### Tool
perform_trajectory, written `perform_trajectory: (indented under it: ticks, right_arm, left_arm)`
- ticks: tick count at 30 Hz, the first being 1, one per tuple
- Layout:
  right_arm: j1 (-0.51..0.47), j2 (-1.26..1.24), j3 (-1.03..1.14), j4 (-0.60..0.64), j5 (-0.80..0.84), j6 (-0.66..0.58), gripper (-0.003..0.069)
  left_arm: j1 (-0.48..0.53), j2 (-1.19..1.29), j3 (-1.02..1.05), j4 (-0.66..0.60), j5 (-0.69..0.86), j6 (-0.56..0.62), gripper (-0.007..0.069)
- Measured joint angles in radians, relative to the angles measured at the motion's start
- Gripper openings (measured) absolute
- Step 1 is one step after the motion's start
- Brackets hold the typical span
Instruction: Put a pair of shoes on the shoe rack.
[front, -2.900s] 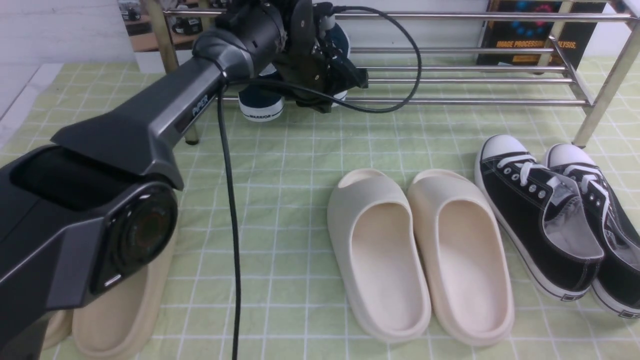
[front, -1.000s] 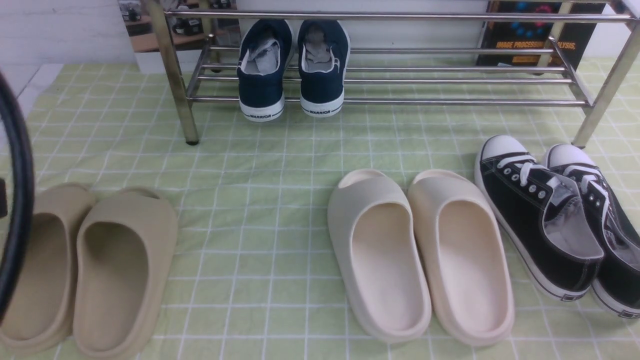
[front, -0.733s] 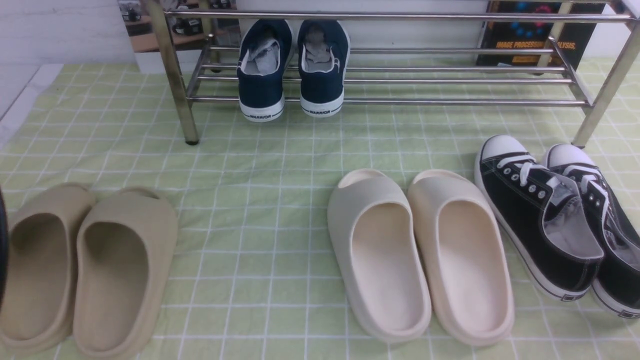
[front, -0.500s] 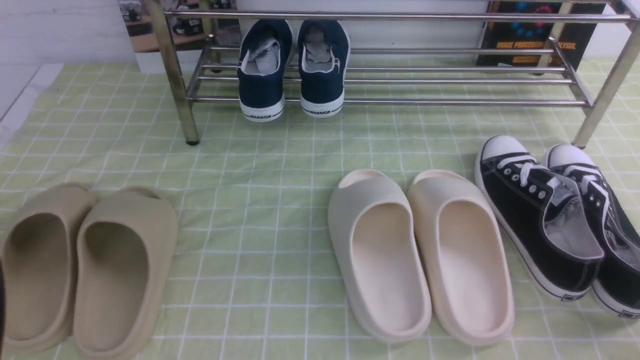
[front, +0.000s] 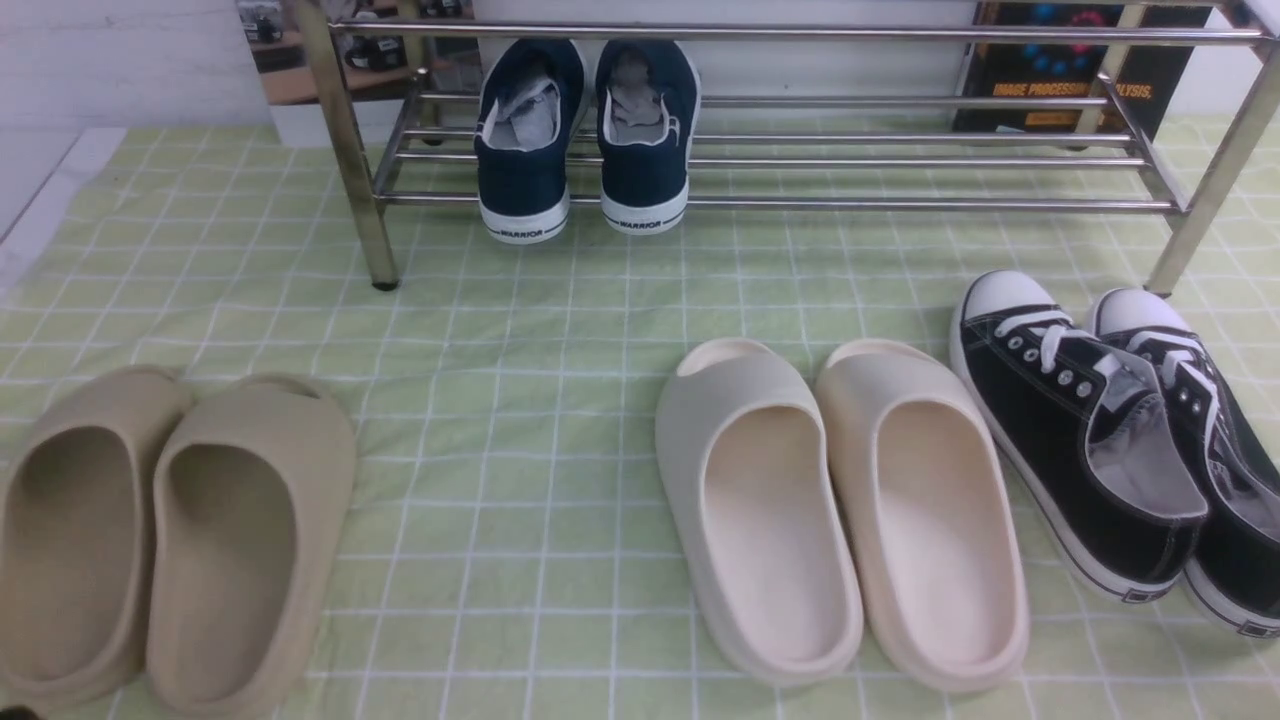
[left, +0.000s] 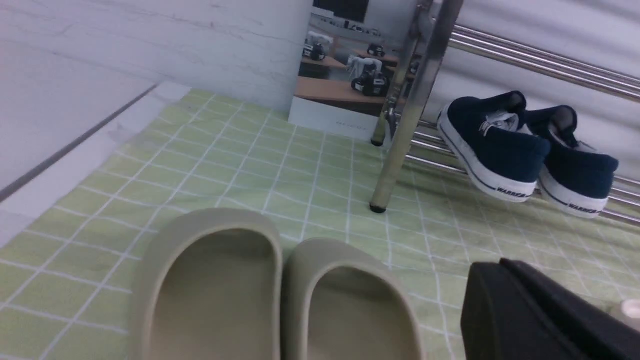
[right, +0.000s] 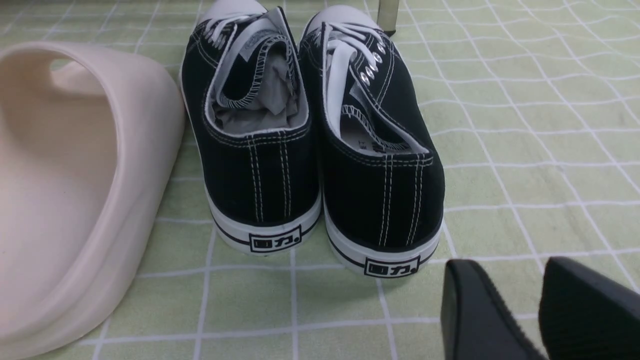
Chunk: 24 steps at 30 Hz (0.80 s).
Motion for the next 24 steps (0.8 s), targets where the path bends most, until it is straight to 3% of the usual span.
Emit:
perform_trajectory:
  ticks: [6,15,24]
  right_arm:
    - [0.000,0.000,0.000,0.000,0.000,0.000,0.0239]
    - [0.000,0.000,0.000,0.000,0.000,0.000,0.0239]
    - [0.000,0.000,0.000,0.000,0.000,0.000,0.0239]
  left_arm:
    - [0.008,-0.026,0.070,-0.001,0.017,0.001,-0.0013]
    - [-0.022,-0.026,0.071,-0.068,0.171,0.119,-0.0013]
    - [-0.022,-0.026,0.072,-0.077,0.230,0.128,-0.0013]
